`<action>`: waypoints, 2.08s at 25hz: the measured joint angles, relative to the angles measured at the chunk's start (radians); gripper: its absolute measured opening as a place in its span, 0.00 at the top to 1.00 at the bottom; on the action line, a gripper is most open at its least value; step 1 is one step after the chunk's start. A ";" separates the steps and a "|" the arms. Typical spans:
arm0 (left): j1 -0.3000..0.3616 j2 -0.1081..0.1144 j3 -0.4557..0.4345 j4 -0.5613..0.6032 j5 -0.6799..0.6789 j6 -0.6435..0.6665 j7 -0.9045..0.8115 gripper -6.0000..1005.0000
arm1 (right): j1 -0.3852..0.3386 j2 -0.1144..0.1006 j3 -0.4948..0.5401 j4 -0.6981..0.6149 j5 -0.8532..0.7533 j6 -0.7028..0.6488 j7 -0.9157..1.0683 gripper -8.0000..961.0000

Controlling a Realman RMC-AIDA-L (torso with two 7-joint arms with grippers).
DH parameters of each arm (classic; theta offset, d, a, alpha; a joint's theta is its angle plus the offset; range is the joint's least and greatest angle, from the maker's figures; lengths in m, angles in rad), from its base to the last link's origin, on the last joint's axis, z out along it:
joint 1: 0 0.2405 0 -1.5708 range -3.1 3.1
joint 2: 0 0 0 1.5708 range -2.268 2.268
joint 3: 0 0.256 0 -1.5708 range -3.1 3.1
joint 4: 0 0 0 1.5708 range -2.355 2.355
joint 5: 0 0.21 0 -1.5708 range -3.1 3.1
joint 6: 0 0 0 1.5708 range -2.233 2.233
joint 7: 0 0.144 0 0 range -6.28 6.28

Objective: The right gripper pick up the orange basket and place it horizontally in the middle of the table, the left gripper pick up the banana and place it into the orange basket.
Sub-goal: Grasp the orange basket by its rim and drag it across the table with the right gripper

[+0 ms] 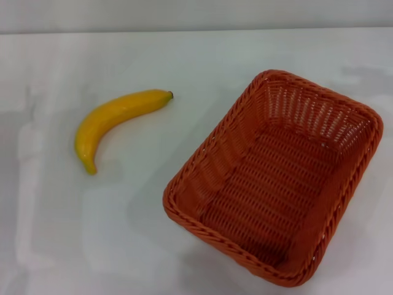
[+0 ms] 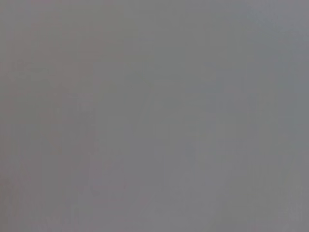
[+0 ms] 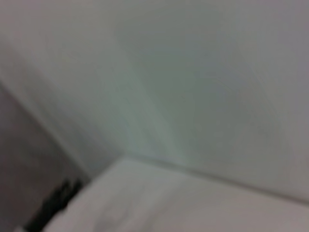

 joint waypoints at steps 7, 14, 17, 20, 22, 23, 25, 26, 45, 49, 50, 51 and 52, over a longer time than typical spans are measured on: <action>0.000 0.001 0.000 -0.001 0.027 0.000 0.004 0.14 | 0.136 0.005 -0.047 -0.110 -0.267 -0.091 0.088 0.20; 0.003 0.000 0.000 0.000 0.027 0.000 0.005 0.14 | 0.200 0.082 -0.067 -0.215 -0.446 -0.184 0.132 0.20; 0.009 -0.002 0.000 0.000 0.040 0.004 0.005 0.14 | 0.203 0.136 -0.068 -0.297 -0.509 -0.205 0.158 0.20; 0.011 -0.002 0.000 0.000 0.059 0.008 0.005 0.14 | 0.206 0.181 -0.075 -0.356 -0.553 -0.214 0.176 0.20; 0.011 -0.002 0.000 0.000 0.059 0.009 0.005 0.14 | 0.208 0.205 -0.077 -0.383 -0.579 -0.211 0.182 0.20; 0.011 -0.002 0.000 0.000 0.060 0.010 0.005 0.14 | 0.209 0.214 -0.077 -0.391 -0.595 -0.204 0.184 0.20; 0.011 -0.002 0.000 0.000 0.060 0.010 0.005 0.14 | 0.212 0.235 -0.077 -0.402 -0.641 -0.177 0.185 0.20; 0.010 -0.002 0.000 0.000 0.060 0.010 0.005 0.14 | 0.213 0.244 -0.077 -0.405 -0.666 -0.162 0.187 0.20; 0.010 -0.002 0.000 0.000 0.070 0.003 0.005 0.14 | 0.226 0.357 -0.111 -0.433 -0.871 -0.061 0.221 0.20; 0.011 -0.002 0.000 0.000 0.071 0.003 0.005 0.14 | 0.227 0.374 -0.141 -0.433 -0.873 -0.037 0.220 0.20; 0.011 -0.002 0.000 0.000 0.072 0.003 0.005 0.14 | 0.227 0.376 -0.146 -0.432 -0.874 -0.030 0.220 0.20; 0.011 -0.002 0.000 0.000 0.072 0.003 0.005 0.14 | 0.227 0.378 -0.152 -0.430 -0.874 -0.024 0.220 0.20; 0.011 -0.002 0.000 0.000 0.072 0.003 0.005 0.14 | 0.225 0.381 -0.161 -0.429 -0.875 -0.015 0.219 0.20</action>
